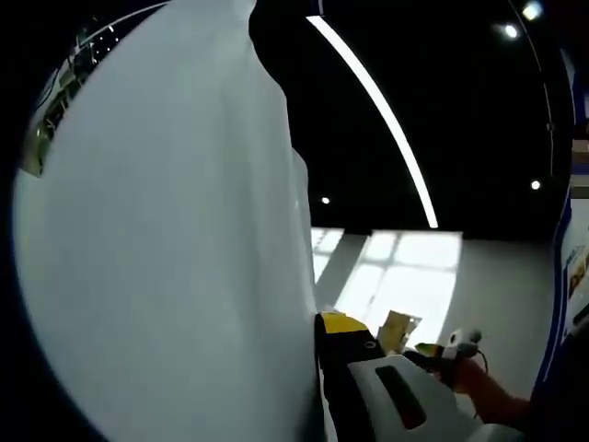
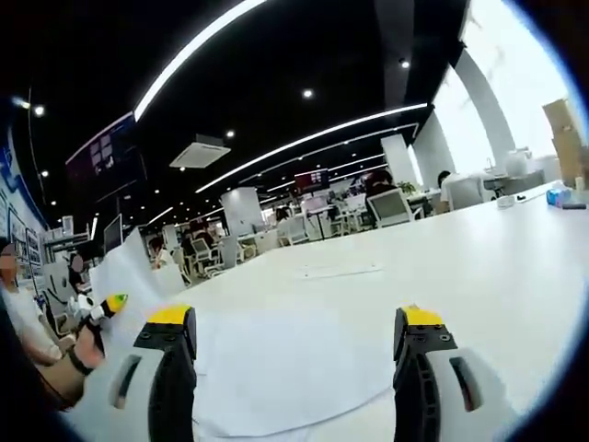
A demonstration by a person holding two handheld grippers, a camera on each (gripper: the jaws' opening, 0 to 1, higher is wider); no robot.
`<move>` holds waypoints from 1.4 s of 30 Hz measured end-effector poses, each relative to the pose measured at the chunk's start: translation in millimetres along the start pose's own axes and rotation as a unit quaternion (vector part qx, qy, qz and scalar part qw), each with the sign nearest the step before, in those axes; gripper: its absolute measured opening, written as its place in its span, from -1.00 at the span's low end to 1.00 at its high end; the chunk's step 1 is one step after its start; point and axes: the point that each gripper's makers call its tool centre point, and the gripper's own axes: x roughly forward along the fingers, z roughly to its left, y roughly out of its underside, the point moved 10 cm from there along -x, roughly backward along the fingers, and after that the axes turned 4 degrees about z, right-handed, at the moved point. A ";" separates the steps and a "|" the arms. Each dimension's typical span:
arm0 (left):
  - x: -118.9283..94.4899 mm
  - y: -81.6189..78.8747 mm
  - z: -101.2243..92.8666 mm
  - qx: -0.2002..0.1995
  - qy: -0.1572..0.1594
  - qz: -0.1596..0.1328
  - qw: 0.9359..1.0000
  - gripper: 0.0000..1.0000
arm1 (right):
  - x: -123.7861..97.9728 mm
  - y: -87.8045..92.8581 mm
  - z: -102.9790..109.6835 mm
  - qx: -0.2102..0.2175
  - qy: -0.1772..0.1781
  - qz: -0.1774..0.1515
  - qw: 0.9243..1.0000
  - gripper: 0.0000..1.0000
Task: Organize the stack of printing papers by aligning and flattening the scattered papers on the table
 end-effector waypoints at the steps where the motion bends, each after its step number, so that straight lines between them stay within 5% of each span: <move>1: -0.1 -0.1 0.2 0.000 0.000 0.000 1.000 -0.88 | 0.5 0.5 -0.2 0.000 0.000 0.001 1.000 0.67; 42: -0.3 0.1 1.3 -0.004 -0.001 0.001 1.000 -0.88 | 10.4 18.4 -10.7 -0.008 0.024 0.024 0.999 0.65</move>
